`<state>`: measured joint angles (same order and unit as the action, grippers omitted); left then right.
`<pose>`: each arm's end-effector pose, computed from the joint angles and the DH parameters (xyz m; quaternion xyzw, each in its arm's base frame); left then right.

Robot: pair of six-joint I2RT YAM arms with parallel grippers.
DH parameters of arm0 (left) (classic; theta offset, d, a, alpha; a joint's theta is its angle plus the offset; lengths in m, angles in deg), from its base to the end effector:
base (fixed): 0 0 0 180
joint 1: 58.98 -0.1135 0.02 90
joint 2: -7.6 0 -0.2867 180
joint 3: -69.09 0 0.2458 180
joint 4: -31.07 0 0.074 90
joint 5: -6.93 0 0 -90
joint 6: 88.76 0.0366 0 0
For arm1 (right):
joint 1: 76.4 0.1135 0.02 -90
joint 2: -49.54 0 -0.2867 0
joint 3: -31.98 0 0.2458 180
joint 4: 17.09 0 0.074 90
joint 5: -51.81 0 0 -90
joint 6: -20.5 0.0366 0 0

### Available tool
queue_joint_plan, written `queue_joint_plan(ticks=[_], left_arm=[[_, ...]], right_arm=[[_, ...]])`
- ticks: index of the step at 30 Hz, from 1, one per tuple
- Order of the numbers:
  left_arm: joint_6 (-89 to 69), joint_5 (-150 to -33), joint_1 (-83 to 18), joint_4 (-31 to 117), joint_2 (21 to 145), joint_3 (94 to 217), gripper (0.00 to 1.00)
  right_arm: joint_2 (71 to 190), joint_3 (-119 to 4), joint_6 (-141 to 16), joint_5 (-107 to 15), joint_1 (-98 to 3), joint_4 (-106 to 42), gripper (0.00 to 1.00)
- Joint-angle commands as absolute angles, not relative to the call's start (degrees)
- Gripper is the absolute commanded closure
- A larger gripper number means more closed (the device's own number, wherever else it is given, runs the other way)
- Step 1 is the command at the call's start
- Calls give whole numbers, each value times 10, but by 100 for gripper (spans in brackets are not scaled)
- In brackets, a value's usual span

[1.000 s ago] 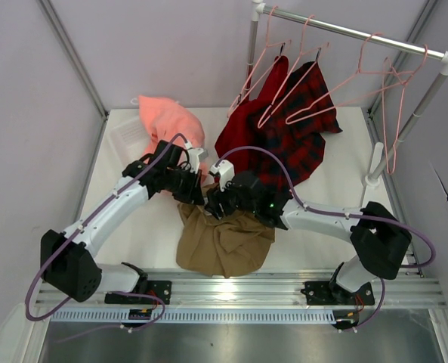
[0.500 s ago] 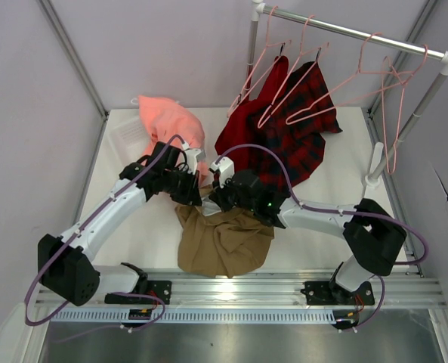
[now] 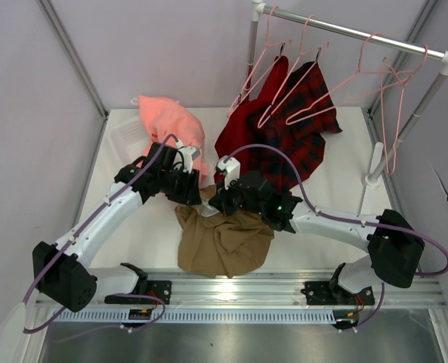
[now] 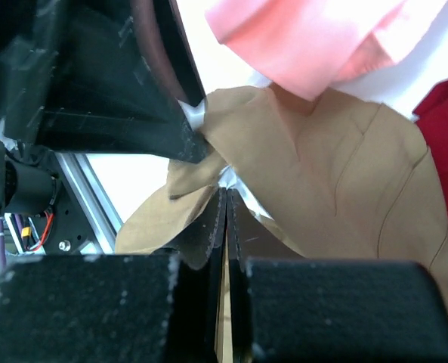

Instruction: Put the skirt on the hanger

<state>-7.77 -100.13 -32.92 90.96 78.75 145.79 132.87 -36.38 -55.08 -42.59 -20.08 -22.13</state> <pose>0.2069 -0.1131 0.3200 0.1845 0.9243 -0.2259 0.2462 0.1795 0.2745 0.2970 -0.3133 0.7566 0.3574 0.4491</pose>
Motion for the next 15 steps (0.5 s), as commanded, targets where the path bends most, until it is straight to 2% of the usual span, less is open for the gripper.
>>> queue_joint_plan(ticks=[1,4,6,9,10,11,15], left_arm=[[-91,-967,-334,921,769,1483,36],[-84,-972,-334,915,741,1493,17],[-69,-974,-334,906,711,1482,17],[-55,-941,-334,871,683,1446,20],[-53,-933,-334,869,682,1441,29],[-52,-939,-334,863,682,1438,32],[-76,-971,-325,810,654,1401,40]], right_arm=[[1317,-389,-528,-427,-199,-252,100],[1317,-400,-520,-421,-199,-272,100],[1315,-402,-513,-413,-200,-276,100],[1314,-405,-492,-409,-207,-274,100],[1314,-406,-485,-414,-209,-274,100],[1314,-408,-469,-425,-212,-274,100],[1314,-419,-417,-442,-230,-288,100]])
